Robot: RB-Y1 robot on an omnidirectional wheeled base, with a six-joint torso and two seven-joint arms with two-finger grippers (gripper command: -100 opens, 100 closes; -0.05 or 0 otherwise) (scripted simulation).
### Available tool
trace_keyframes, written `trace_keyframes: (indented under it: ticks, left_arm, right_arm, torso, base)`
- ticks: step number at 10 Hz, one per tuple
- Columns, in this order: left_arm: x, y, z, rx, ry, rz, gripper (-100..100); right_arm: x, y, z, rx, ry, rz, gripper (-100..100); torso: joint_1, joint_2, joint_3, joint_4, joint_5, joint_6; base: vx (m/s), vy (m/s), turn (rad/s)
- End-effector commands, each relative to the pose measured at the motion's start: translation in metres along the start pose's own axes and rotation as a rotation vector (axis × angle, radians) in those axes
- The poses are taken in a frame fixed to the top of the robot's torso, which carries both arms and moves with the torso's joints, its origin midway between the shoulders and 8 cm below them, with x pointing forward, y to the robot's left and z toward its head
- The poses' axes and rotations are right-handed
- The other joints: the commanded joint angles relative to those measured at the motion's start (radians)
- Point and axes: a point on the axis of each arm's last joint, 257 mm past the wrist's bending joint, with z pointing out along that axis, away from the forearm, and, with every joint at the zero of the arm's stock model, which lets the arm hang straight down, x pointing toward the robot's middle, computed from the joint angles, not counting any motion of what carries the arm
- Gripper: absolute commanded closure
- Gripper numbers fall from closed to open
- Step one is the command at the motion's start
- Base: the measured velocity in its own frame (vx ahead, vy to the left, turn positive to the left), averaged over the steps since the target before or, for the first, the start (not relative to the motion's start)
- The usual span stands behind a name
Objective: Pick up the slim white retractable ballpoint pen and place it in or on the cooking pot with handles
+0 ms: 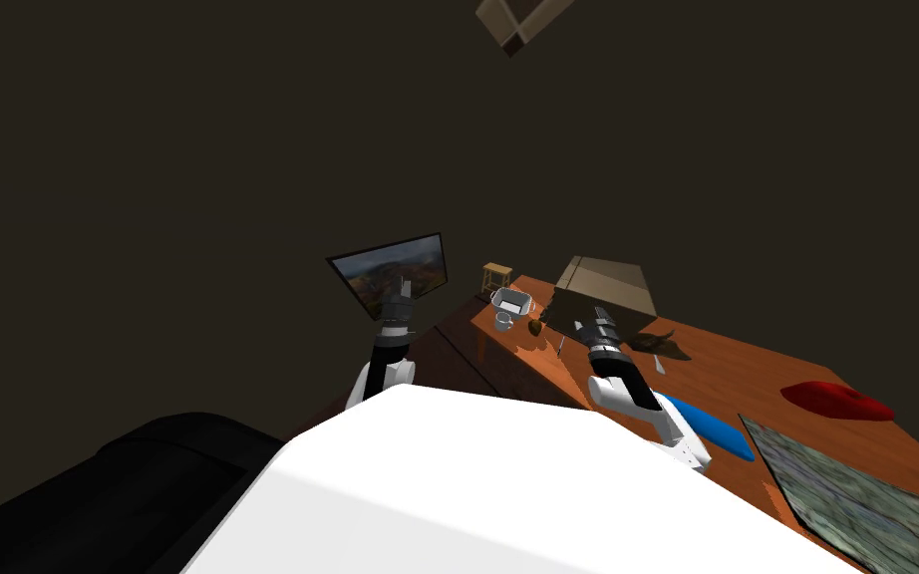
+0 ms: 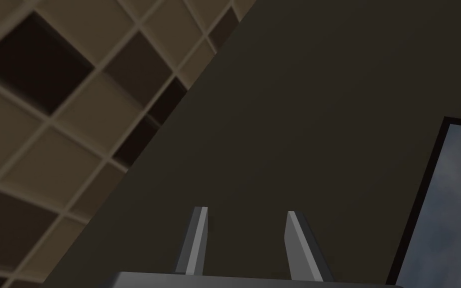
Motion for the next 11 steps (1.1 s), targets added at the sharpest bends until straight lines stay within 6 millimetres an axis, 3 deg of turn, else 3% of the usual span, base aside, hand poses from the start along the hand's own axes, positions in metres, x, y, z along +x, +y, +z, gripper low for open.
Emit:
trace_keyframes:
  ticks: [1, 6, 11]
  left_arm:
    - [0.0, 0.0, 0.0, 0.0, 0.0, 0.0, 0]
    - [0.0, 0.0, 0.0, 0.0, 0.0, 0.0, 0]
    - [0.0, 0.0, 0.0, 0.0, 0.0, 0.0, 0]
  right_arm:
    - [-0.016, -0.021, 0.001, 0.054, -0.037, 0.031, -100]
    - [-0.081, -0.064, 0.009, 0.193, -0.194, 0.179, -100]
    - [-0.135, -0.113, -0.005, 0.317, -0.352, 0.317, -100]
  torso:
    - [0.0, 0.0, 0.0, 0.0, 0.0, 0.0]
    - [0.001, 0.0, 0.0, 0.0, 0.0, 0.0]
    - [0.0, -0.001, 0.0, 0.0, 0.0, 0.0]
  base:
    - [0.014, 0.04, -0.022]
    - [0.026, 0.046, -0.027]
    - [0.029, 0.04, -0.013]
